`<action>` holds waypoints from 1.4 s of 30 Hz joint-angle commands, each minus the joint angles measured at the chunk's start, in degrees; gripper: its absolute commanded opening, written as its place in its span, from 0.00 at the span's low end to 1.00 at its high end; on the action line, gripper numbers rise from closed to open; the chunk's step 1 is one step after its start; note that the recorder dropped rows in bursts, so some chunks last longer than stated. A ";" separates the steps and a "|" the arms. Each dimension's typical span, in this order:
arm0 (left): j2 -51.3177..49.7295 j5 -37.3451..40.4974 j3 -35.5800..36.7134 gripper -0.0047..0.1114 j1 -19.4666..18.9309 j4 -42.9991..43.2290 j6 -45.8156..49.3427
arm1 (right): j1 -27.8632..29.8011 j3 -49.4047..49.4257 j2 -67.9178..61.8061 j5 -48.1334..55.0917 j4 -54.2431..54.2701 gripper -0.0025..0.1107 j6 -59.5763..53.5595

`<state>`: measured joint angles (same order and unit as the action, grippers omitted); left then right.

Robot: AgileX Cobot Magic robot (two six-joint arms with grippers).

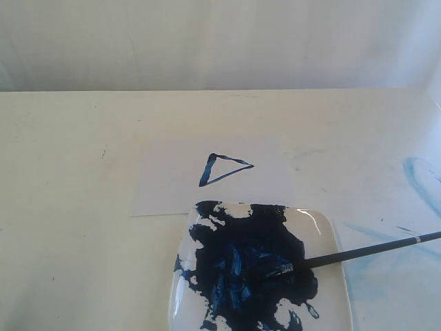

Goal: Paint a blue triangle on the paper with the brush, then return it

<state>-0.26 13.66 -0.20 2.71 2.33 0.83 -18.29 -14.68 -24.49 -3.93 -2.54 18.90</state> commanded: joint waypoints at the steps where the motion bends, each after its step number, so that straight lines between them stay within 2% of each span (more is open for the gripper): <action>1: 0.26 0.59 0.20 0.04 -0.24 -0.59 -1.36 | 0.62 -0.11 0.33 0.01 -0.23 0.02 -0.75; 8: 0.26 0.59 0.20 0.04 -0.24 -0.59 -1.24 | 0.62 -0.11 0.33 0.01 -0.23 0.02 -0.75; 11: 0.26 0.59 0.20 0.04 -0.50 -0.59 -4.34 | 0.62 -0.11 0.33 0.01 -0.23 0.02 -0.75; 17: 0.26 0.59 0.20 0.04 -2.71 -0.23 -6.35 | 0.62 -0.11 0.33 0.01 -0.23 0.02 -0.75; 26: 0.26 0.59 0.20 0.04 -2.63 -0.36 -9.88 | 0.62 -0.11 0.33 0.01 -0.23 0.02 -0.75; 42: 0.26 0.59 0.20 0.04 -2.63 -0.36 -9.88 | 0.62 -0.11 0.33 0.01 -0.23 0.02 -0.75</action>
<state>-0.26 13.78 -0.20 0.14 2.33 -8.45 -18.29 -14.68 -24.49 -3.93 -2.54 18.90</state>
